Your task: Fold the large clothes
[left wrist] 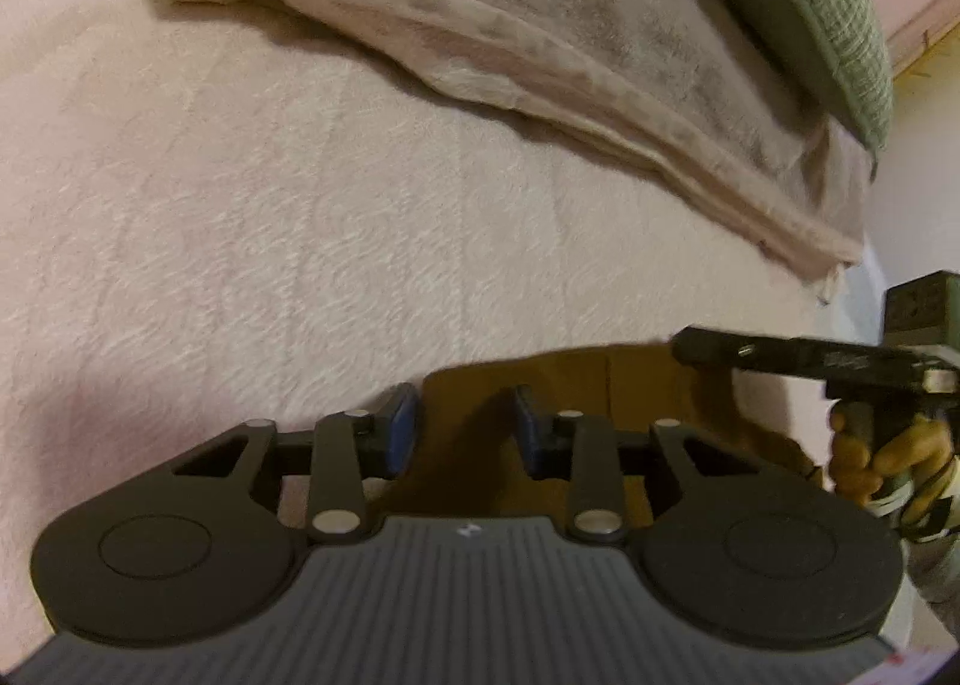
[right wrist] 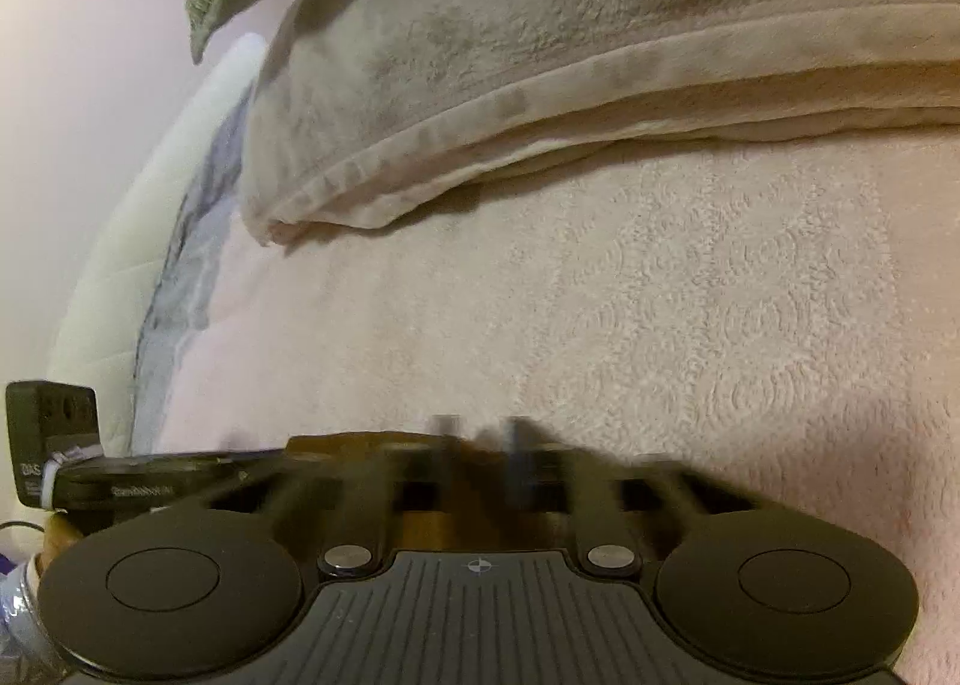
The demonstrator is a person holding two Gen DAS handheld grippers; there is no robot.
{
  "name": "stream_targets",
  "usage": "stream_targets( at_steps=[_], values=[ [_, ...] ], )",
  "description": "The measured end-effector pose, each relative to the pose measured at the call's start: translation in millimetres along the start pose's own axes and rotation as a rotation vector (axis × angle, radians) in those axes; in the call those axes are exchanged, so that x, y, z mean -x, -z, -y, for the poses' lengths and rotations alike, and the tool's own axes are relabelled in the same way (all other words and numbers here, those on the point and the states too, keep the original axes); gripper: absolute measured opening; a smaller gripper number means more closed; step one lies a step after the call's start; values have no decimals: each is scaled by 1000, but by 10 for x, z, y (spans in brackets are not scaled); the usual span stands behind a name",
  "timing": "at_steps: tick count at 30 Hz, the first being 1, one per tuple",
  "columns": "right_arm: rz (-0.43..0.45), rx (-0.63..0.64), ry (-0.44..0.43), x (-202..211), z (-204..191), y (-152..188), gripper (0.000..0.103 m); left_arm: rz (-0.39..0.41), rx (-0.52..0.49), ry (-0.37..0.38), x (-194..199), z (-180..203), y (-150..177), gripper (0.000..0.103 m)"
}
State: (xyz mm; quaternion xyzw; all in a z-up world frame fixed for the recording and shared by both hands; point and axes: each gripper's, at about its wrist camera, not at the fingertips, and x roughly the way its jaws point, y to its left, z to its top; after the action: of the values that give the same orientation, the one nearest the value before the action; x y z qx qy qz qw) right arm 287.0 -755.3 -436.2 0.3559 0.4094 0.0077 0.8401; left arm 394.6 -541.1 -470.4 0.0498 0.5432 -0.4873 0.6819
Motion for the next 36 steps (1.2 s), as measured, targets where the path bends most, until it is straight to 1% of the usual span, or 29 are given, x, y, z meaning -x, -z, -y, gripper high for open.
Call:
stream_targets(
  at_steps=[1, 4, 6, 7, 8, 9, 11, 12, 13, 14, 15, 16, 17, 19, 21, 23, 24, 25, 26, 27, 28, 30, 31, 33, 34, 35, 36],
  values=[
    [9, 31, -14, 52, -30, 24, 5, 12, -22, -10, -8, 18, -15, 6],
    [53, 97, -67, 271, -145, 133, 4, 67, -107, -3, 117, 121, 31, 6],
    [114, 165, -110, 509, -275, 272, 4, 140, -190, -14, 278, 228, 153, 6],
    [136, 225, -117, 641, -364, 379, 4, 185, -243, -13, 386, 291, 251, 6],
    [145, 274, -119, 739, -432, 487, 4, 231, -319, -19, 492, 369, 378, 6],
    [136, 328, -106, 807, -506, 625, 4, 264, -390, -32, 575, 444, 499, 6],
    [64, 395, -69, 845, -574, 880, 4, 302, -527, -54, 697, 576, 818, 6],
    [12, 421, -42, 829, -583, 1020, 4, 288, -560, -57, 743, 611, 952, 6],
    [-41, 437, 9, 787, -583, 1133, 5, 265, -585, -64, 752, 641, 1083, 7],
    [-100, 453, 84, 715, -585, 1242, 9, 225, -602, -73, 750, 652, 1220, 10],
    [-125, 465, 120, 673, -597, 1306, 17, 185, -618, -93, 721, 662, 1323, 17],
    [-126, 471, 153, 677, -626, 1355, 23, 150, -629, -121, 694, 658, 1419, 18],
    [-107, 458, 179, 712, -659, 1366, 31, 124, -626, -150, 679, 641, 1502, 18],
    [-28, 397, 180, 839, -721, 1315, 32, 121, -580, -154, 760, 592, 1540, 18],
    [84, 313, 152, 974, -782, 1251, 32, 151, -483, -100, 960, 548, 1451, 19],
    [148, 276, 118, 994, -864, 1208, 32, 212, -388, -12, 1159, 508, 1338, 19],
    [169, 270, 115, 963, -903, 1188, 32, 243, -353, 23, 1229, 495, 1302, 19],
    [176, 261, 129, 896, -932, 1184, 32, 283, -316, 32, 1279, 497, 1242, 20],
    [167, 252, 152, 784, -951, 1198, 32, 317, -283, 10, 1277, 516, 1168, 21],
    [148, 260, 170, 652, -966, 1248, 32, 319, -268, -9, 1227, 532, 1098, 22],
    [135, 291, 186, 546, -967, 1322, 32, 299, -262, -34, 1104, 568, 1040, 22],
    [65, 381, 283, 333, -957, 1495, 32, 244, -291, -60, 875, 632, 1043, 22],
    [51, 460, 331, 239, -967, 1620, 32, 202, -342, -100, 711, 688, 1104, 22],
    [68, 599, 397, 202, -1037, 1791, 32, 140, -429, -201, 491, 713, 1292, 22],
    [72, 641, 421, 240, -1096, 1846, 32, 135, -478, -246, 445, 710, 1419, 22],
    [93, 655, 432, 309, -1134, 1882, 32, 168, -519, -272, 480, 735, 1517, 22],
    [134, 651, 430, 407, -1152, 1914, 32, 186, -524, -287, 543, 766, 1561, 22]
  ],
)
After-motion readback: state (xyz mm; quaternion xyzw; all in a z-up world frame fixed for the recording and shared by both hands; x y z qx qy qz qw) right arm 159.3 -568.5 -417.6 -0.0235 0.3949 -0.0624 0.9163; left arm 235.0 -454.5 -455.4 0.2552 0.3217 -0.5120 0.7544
